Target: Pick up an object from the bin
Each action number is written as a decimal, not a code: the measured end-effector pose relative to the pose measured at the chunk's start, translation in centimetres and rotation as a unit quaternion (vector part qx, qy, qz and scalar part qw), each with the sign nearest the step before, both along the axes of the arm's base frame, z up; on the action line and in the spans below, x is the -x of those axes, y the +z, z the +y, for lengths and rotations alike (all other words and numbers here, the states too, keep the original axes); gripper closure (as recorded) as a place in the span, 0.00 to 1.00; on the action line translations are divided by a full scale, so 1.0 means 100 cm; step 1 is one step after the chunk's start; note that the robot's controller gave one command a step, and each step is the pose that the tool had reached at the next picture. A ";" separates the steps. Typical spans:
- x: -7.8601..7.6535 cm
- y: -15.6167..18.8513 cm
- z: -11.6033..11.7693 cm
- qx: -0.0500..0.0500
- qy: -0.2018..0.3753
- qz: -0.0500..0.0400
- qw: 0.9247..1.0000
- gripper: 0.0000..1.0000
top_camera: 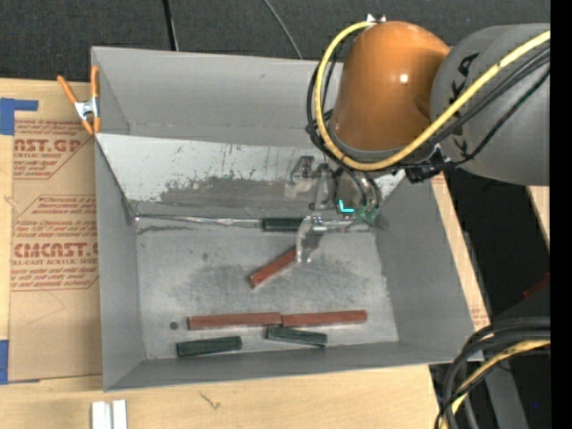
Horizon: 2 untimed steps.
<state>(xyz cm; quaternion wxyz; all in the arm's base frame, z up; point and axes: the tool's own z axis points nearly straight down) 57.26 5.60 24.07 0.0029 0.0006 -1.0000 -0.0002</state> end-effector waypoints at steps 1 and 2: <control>-0.001 0.004 0.000 0.000 0.000 -0.004 1.000 0.00; 0.015 -0.047 -0.013 -0.001 -0.029 -0.006 1.000 0.00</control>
Offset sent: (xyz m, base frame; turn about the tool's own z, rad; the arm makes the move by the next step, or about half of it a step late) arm -0.0315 -0.0269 -0.0968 0.1153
